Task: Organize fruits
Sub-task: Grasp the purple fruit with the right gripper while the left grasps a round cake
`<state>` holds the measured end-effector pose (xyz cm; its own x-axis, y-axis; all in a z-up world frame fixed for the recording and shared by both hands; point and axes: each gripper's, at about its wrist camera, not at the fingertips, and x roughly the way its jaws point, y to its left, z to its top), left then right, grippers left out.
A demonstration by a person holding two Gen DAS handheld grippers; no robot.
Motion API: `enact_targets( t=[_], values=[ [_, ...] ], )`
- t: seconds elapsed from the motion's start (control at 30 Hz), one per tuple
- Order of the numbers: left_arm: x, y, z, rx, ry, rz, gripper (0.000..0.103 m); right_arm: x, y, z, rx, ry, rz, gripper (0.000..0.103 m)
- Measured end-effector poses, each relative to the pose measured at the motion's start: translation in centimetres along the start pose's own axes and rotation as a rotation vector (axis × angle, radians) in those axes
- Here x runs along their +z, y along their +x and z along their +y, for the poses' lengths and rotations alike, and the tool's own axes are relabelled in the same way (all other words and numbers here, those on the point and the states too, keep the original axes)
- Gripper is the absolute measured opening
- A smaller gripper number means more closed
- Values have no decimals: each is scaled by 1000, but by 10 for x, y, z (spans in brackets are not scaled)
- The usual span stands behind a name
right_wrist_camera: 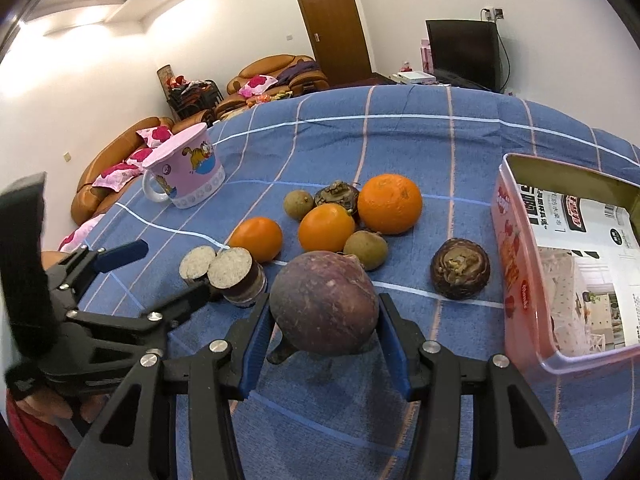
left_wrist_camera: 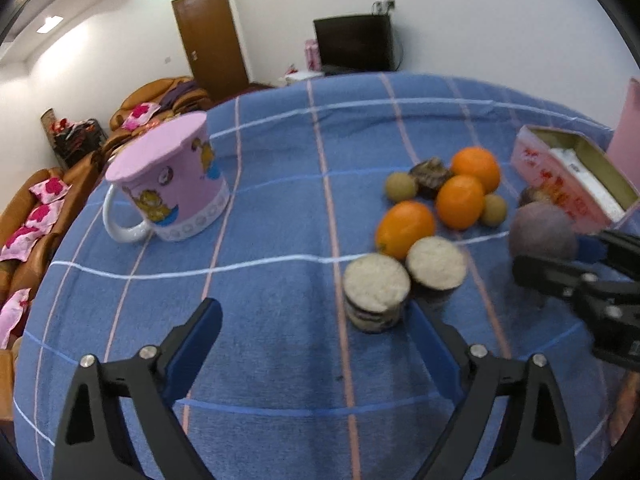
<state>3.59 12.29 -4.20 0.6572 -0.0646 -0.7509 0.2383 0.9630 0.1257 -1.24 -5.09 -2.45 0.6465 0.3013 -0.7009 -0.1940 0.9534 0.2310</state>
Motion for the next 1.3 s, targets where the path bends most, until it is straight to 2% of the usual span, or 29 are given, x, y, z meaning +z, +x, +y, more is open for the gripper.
enact_targets(
  t=[0.23,0.3,0.37,0.5,0.57,0.63,0.73,0.87,1.0,1.17,1.3],
  values=[
    [11,10,-4,54,-47,9,92,-1,-3,5,-15,-24,-17,53],
    [12,14,-4,23,-59,27,81,-1,-3,6,-18,-30,-21,53],
    [9,16,-3,-25,-74,42,65,-2,-2,6,-24,-34,-21,53],
    [8,15,-2,-75,-98,41,55,-2,-1,6,-31,-34,-26,53],
    [9,13,-4,-89,-95,38,42,-2,0,8,-32,-39,-29,53],
    [10,12,-11,-94,-76,32,36,-2,0,9,-33,-46,-30,53],
    [10,12,-12,-81,-79,28,36,-2,-1,10,-33,-53,-34,53],
    [9,9,4,-41,-174,9,36,-2,-5,12,-39,-59,-62,53],
    [6,-7,20,33,-289,-80,36,-1,-20,18,-84,-100,-157,53],
    [5,-29,15,145,-305,-209,36,-2,-42,29,-198,-183,-307,53],
    [4,-42,11,182,-299,-273,36,0,-42,28,-205,-189,-315,53]
  ],
)
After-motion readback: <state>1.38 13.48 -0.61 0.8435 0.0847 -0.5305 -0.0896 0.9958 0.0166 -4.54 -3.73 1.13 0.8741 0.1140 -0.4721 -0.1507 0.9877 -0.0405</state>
